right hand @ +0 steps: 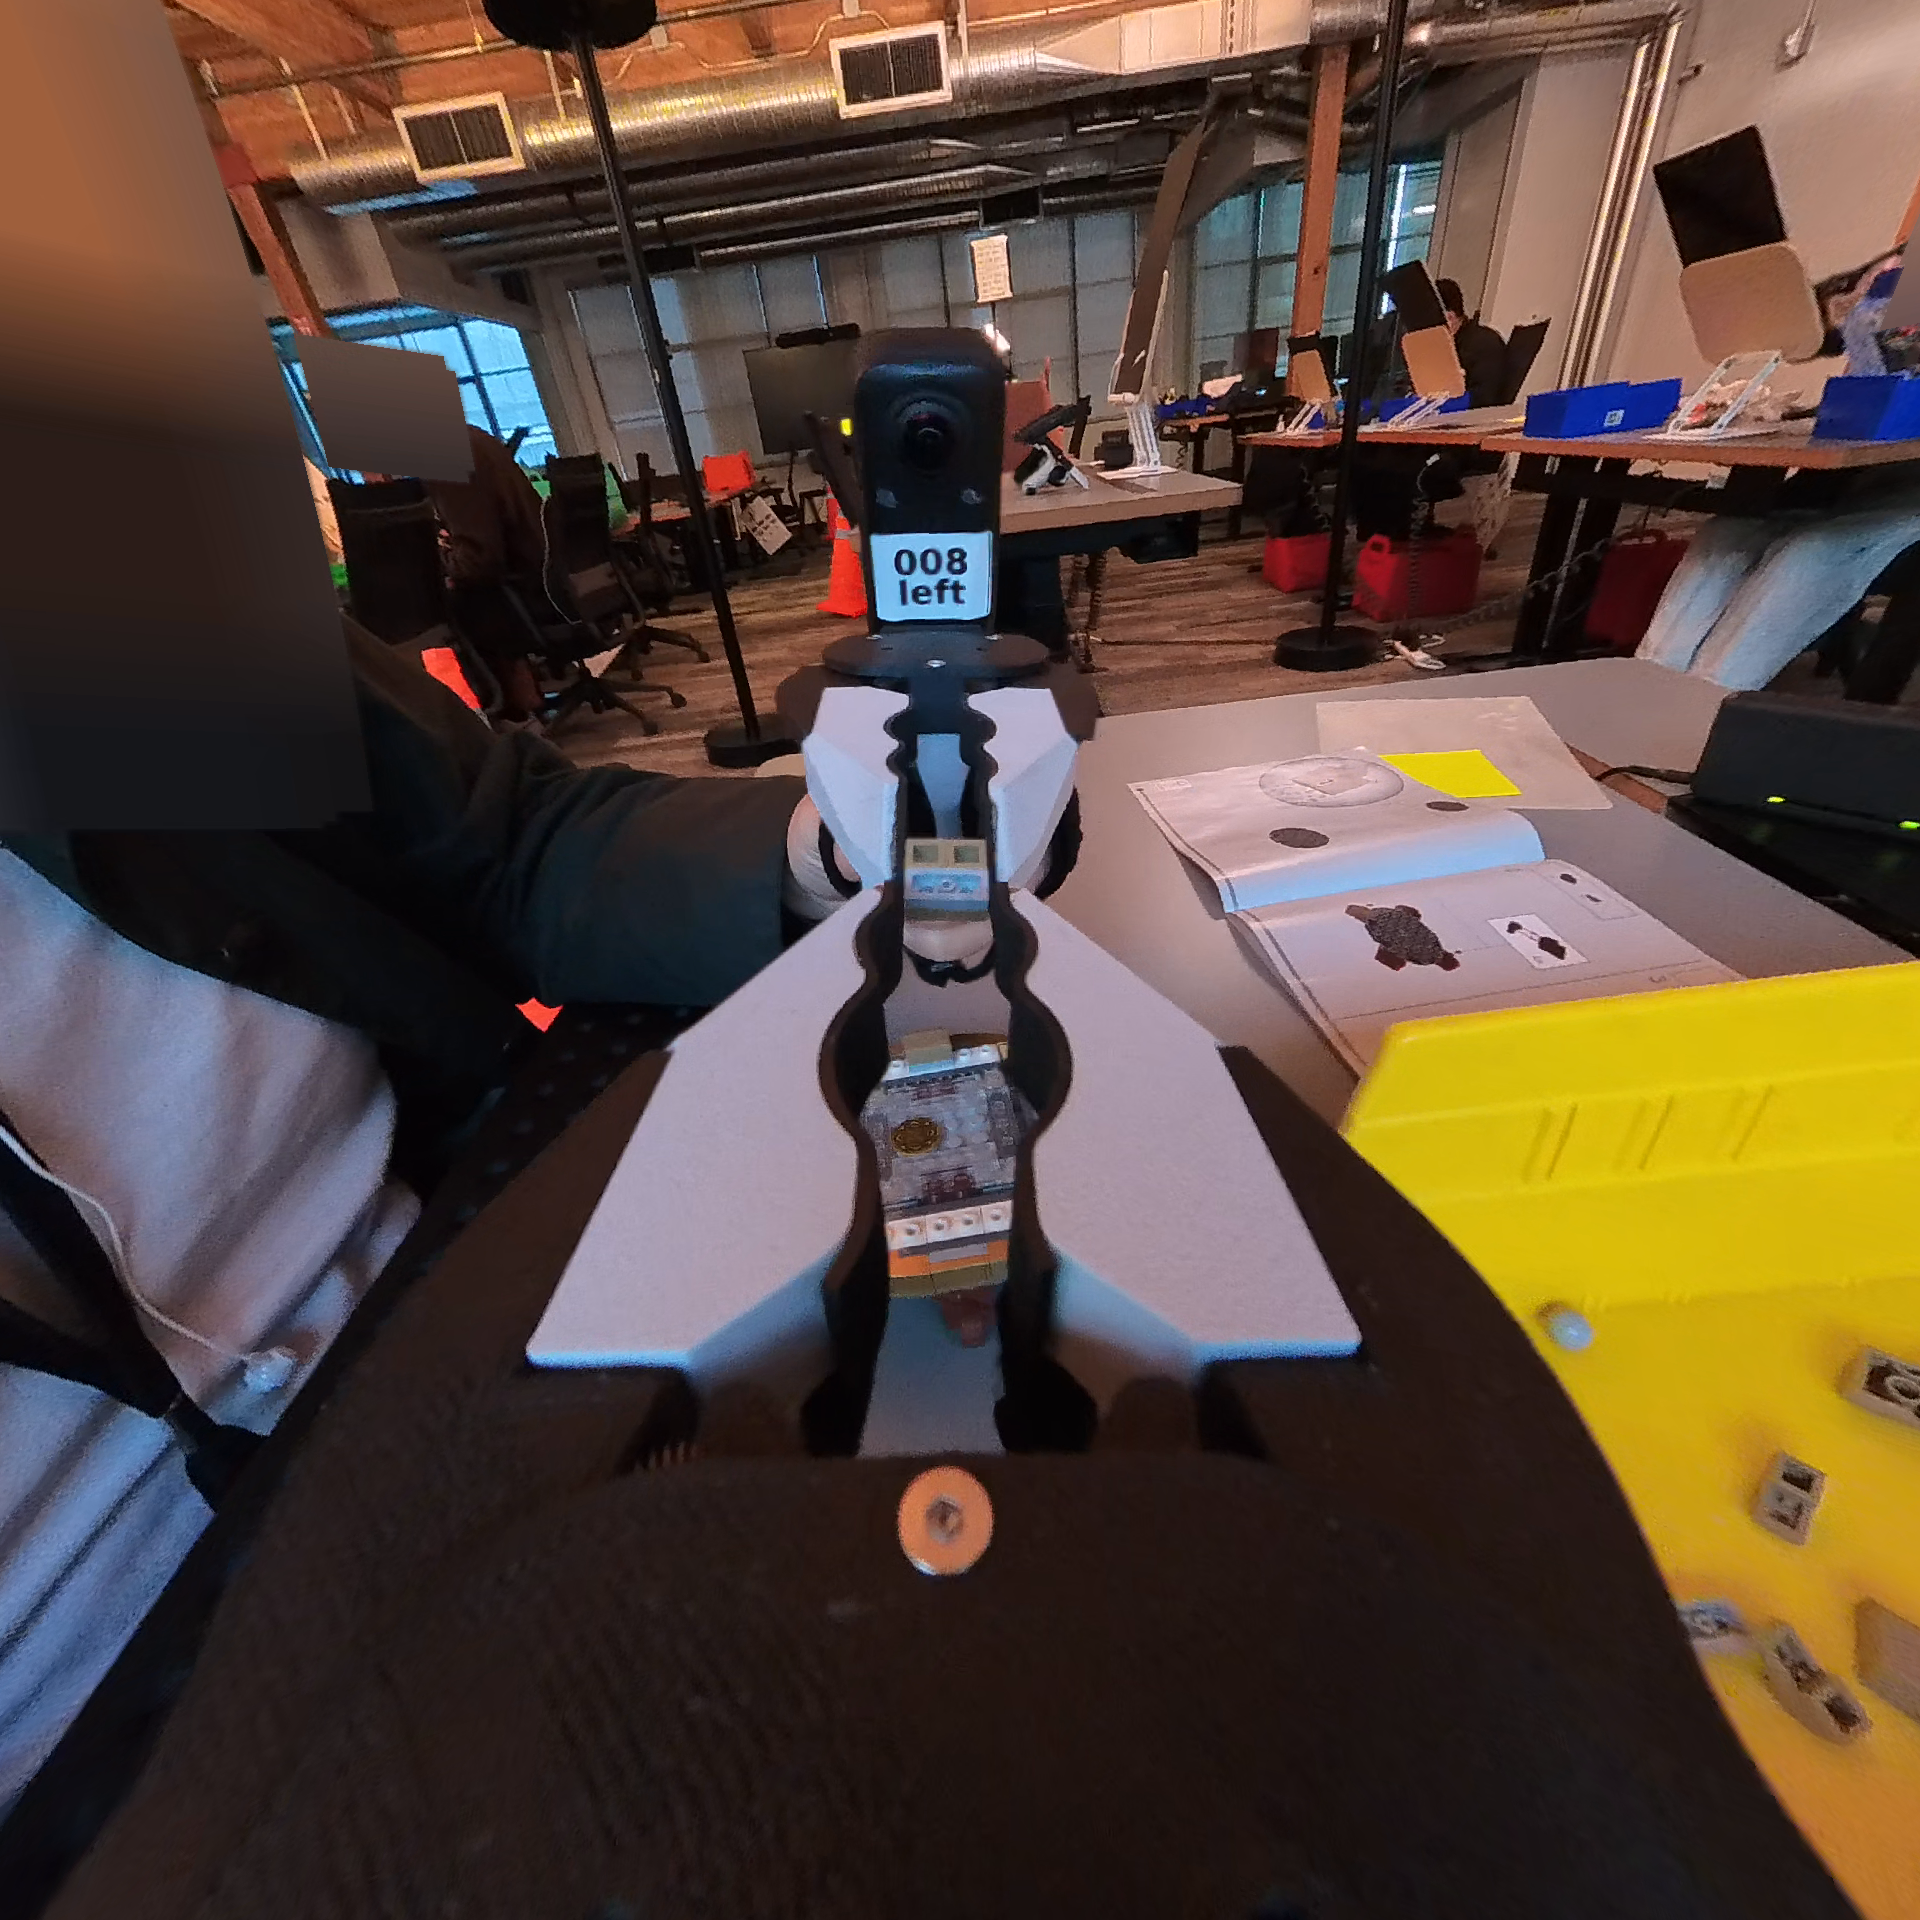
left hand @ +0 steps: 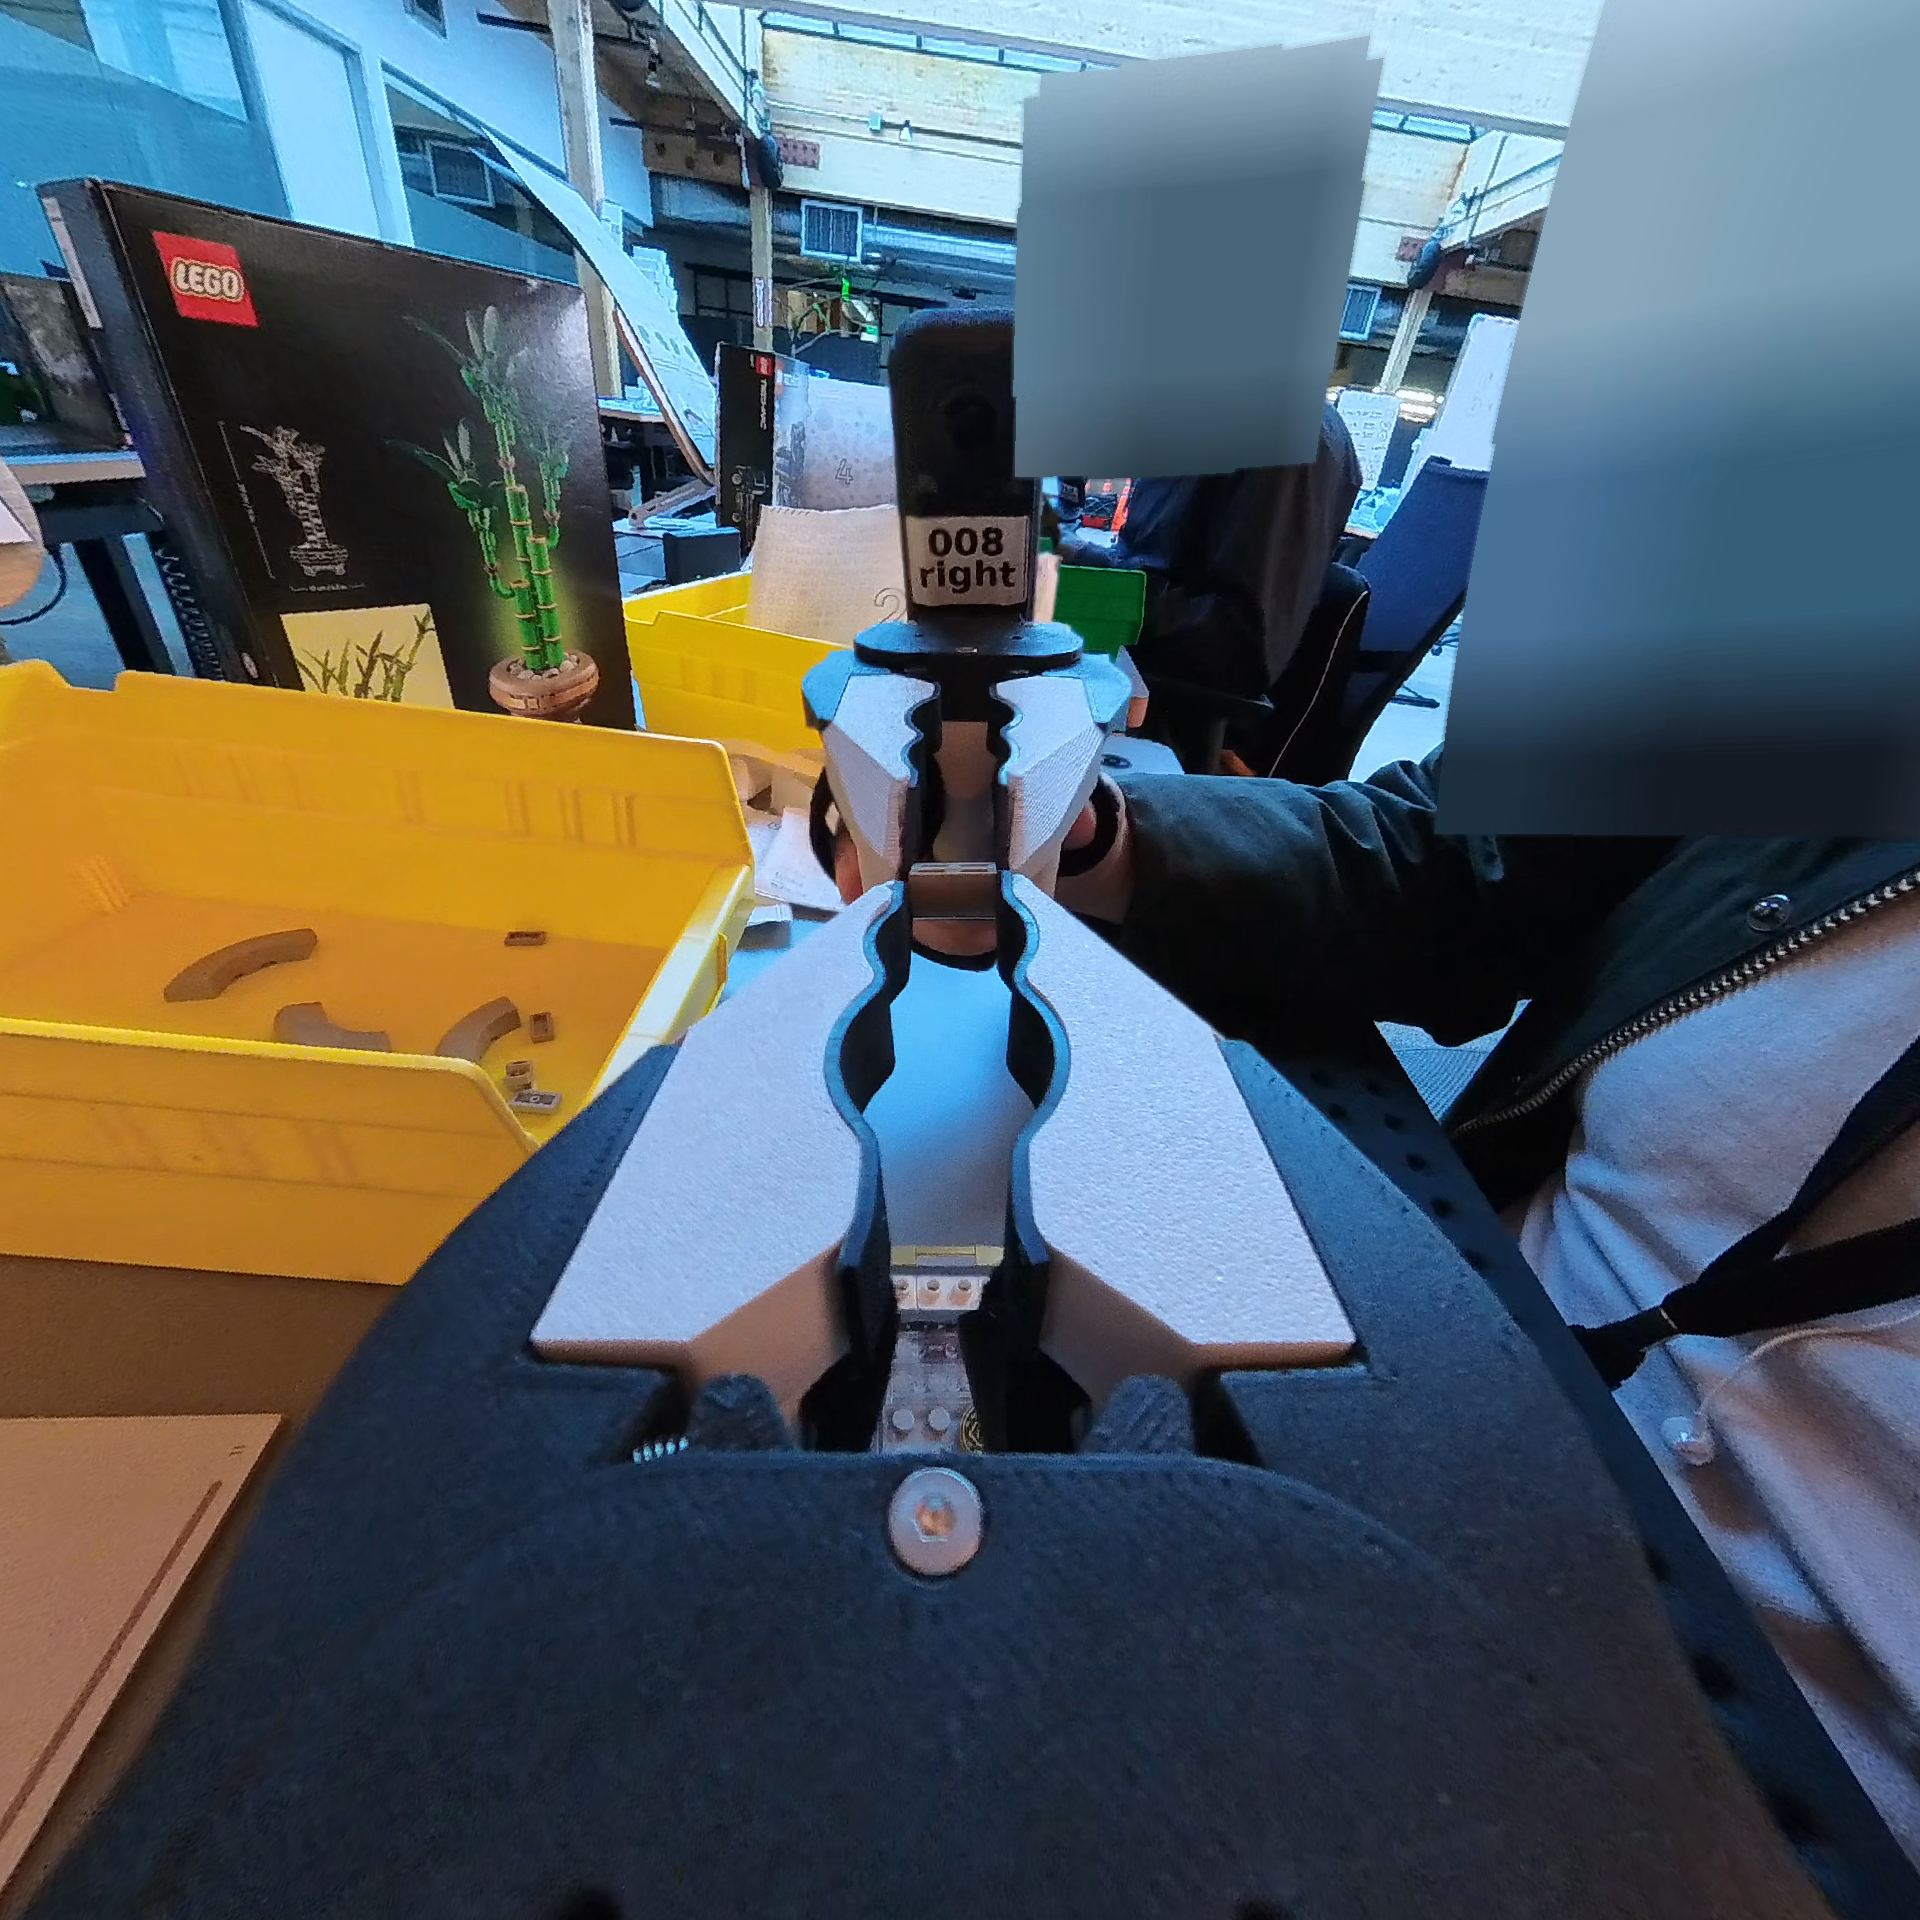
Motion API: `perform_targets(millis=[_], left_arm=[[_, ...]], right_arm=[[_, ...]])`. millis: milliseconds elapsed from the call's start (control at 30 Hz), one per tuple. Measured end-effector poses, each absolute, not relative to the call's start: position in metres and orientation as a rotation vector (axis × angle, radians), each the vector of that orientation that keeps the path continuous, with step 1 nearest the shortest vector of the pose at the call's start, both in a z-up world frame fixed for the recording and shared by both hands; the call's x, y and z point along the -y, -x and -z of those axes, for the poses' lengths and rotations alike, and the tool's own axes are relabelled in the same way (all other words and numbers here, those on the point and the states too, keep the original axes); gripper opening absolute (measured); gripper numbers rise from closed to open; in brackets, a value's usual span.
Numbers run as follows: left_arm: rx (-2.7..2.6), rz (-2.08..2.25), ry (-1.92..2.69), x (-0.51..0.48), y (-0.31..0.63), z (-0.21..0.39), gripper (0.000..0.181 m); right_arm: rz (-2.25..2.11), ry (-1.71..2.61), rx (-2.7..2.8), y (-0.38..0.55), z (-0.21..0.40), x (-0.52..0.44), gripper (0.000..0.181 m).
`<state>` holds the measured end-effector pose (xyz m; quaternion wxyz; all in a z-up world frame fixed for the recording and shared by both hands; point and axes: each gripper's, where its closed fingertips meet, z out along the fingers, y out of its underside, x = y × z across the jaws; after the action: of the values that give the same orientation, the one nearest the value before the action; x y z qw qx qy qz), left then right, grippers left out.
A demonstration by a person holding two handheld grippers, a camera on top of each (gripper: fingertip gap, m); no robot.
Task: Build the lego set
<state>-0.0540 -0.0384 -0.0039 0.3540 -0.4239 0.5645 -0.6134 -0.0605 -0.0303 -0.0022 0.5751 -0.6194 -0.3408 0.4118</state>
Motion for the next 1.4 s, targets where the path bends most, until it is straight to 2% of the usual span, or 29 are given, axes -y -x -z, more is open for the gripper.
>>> perform_targets(millis=[1400], left_arm=[[-1.43,1.618,1.13,0.0342,0.0528,0.0039,0.014]], right_arm=[[-1.031,1.455,0.73,0.0613,0.0005,0.026,0.015]])
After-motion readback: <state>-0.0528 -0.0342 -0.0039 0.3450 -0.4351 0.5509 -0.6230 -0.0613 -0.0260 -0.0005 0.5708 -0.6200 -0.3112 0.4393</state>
